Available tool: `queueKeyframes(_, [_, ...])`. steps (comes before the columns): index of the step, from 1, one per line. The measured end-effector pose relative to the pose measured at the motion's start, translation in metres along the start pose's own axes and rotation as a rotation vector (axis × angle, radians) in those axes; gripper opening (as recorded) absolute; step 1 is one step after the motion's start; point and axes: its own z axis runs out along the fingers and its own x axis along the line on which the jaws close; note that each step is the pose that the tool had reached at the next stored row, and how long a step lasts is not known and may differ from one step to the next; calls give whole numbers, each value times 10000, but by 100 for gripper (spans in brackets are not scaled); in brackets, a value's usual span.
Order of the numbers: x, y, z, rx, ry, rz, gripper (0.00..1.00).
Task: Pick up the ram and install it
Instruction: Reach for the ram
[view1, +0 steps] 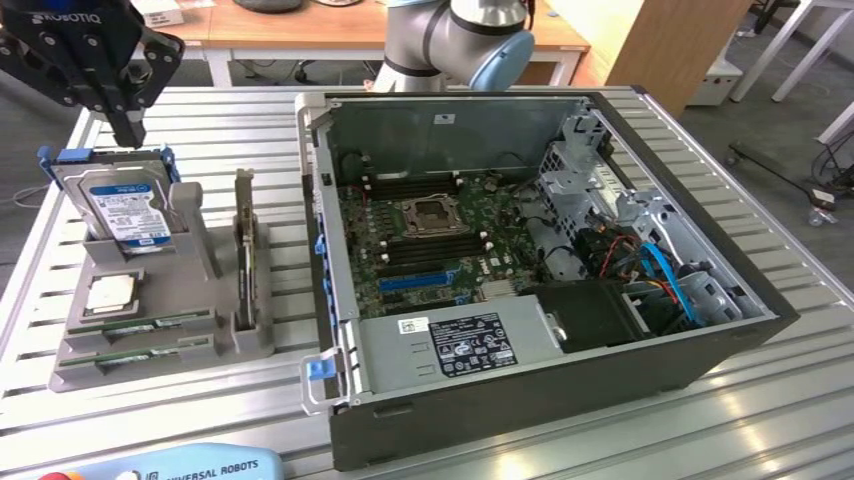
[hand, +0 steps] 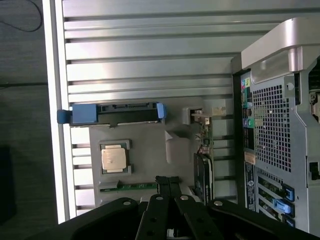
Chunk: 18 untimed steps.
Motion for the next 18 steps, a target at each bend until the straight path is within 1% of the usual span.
queueKeyframes(11, [137,-10,-2,-1,-1,0,10])
queueKeyframes(15, [139,-11,-2,-1,0,-1,10])
queueKeyframes(18, [160,-21,-3,0,0,-2,10])
